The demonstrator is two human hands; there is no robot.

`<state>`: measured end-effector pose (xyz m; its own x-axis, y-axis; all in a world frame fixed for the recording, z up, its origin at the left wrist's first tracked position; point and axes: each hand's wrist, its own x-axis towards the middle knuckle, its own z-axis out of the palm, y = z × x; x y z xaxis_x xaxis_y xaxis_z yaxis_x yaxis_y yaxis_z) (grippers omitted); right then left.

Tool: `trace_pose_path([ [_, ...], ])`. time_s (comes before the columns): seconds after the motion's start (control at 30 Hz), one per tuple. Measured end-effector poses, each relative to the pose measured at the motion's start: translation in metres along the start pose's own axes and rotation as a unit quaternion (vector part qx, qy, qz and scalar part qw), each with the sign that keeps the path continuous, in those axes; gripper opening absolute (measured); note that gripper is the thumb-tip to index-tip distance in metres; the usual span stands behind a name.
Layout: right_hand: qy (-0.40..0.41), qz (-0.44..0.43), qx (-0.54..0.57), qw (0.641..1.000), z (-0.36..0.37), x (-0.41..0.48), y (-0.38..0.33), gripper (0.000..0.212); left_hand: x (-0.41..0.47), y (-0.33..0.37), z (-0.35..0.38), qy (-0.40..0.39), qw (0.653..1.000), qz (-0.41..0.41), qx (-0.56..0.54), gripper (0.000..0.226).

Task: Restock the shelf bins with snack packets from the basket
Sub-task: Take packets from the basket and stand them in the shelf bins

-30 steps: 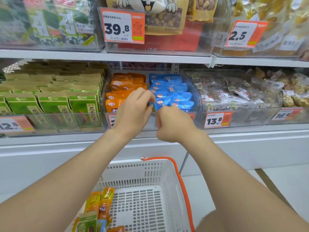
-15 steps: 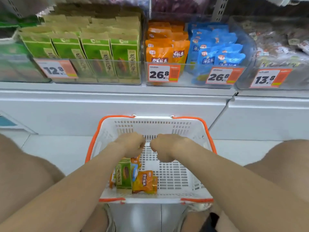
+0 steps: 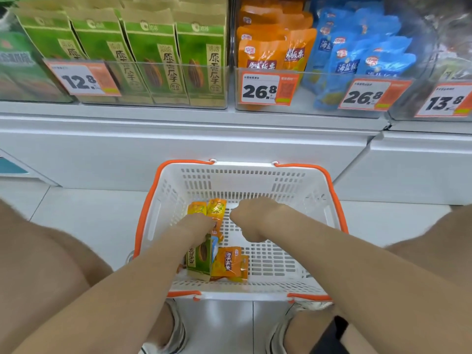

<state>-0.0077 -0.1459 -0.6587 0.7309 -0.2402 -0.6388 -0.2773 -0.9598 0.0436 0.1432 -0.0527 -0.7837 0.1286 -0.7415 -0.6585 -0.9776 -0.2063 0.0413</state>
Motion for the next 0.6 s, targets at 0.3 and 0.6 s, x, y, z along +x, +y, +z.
trace_pose_path([
  [0.3, -0.010, 0.037, 0.078, 0.996, -0.006, -0.003, 0.019, 0.012, -0.013, -0.011, -0.048, 0.080, 0.944, 0.064, -0.313, 0.039],
  [0.6, 0.266, 0.185, 0.408, 0.853, -0.029, -0.023, 0.065, 0.045, -0.050, -0.010, -0.082, 0.103, 0.619, 0.093, -0.773, 0.026],
])
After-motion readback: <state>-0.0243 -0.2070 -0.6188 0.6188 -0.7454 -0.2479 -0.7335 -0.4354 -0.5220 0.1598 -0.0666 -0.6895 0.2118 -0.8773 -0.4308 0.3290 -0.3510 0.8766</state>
